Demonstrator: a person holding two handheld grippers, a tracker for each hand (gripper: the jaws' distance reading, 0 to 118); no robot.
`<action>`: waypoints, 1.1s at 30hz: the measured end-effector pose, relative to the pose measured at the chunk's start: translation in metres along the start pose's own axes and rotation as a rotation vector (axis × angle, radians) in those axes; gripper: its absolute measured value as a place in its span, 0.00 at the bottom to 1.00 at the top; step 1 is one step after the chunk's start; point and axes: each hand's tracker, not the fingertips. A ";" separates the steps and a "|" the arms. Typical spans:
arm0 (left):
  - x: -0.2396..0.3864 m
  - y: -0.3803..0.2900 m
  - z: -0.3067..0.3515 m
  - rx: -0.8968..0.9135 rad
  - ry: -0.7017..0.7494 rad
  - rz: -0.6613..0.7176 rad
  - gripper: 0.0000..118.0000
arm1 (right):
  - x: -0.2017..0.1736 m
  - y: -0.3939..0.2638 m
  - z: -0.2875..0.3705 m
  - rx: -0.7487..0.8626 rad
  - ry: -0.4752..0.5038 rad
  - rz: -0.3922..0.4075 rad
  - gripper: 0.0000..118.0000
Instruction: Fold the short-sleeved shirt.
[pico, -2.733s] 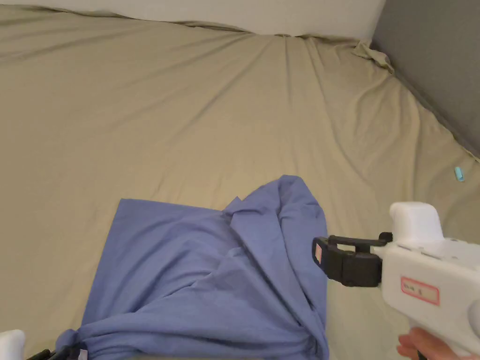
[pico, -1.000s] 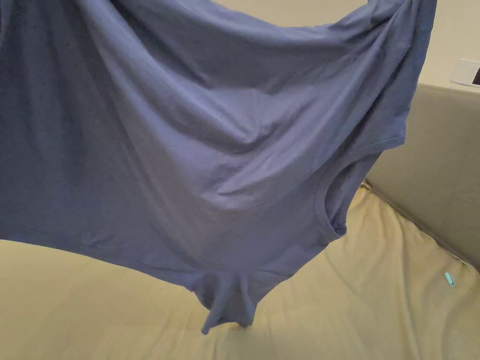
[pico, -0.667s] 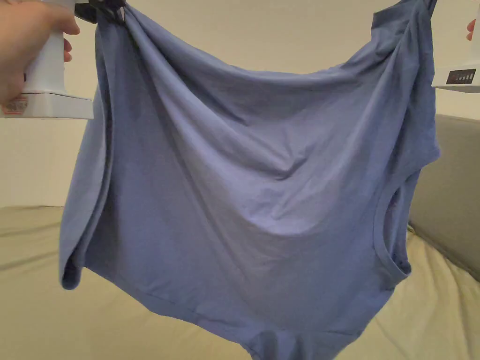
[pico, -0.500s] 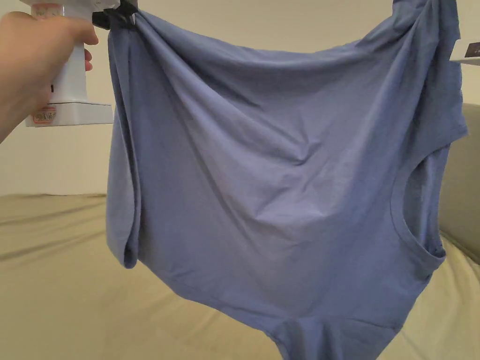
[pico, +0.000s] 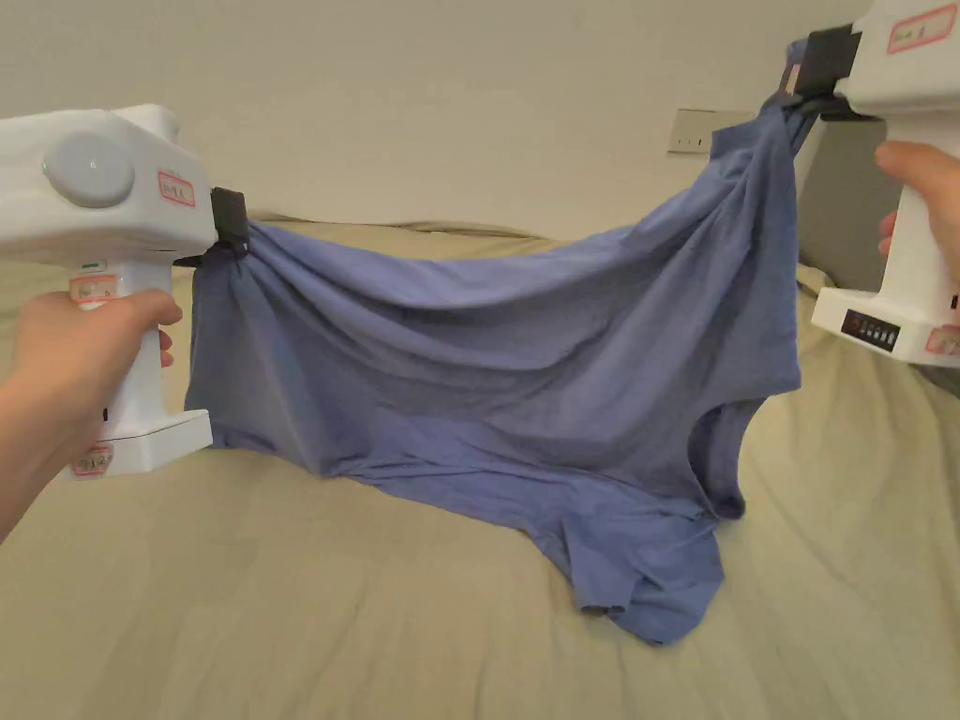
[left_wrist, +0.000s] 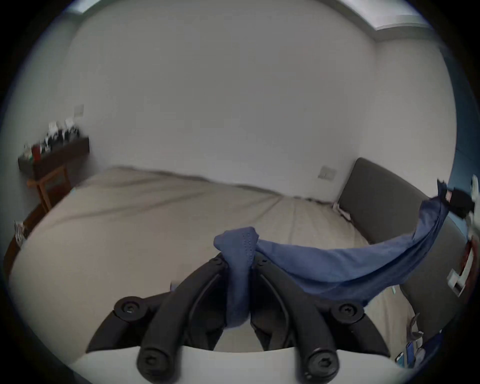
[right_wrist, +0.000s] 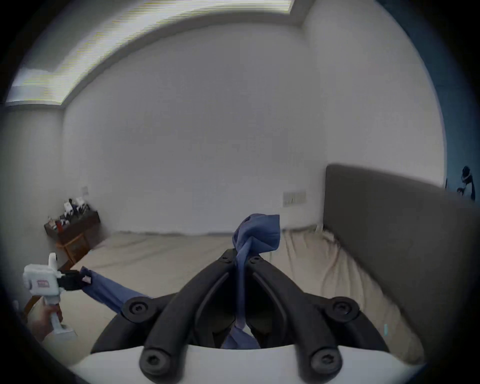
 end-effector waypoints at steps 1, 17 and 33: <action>-0.002 -0.007 -0.003 -0.009 0.000 0.003 0.11 | -0.001 -0.014 -0.004 -0.029 0.000 0.002 0.04; -0.024 -0.190 0.119 -0.080 -0.078 -0.129 0.11 | 0.000 -0.232 0.150 -0.255 0.120 0.025 0.04; -0.048 -0.385 0.344 -0.268 0.020 -0.186 0.11 | 0.019 -0.388 0.459 -0.482 0.056 -0.123 0.04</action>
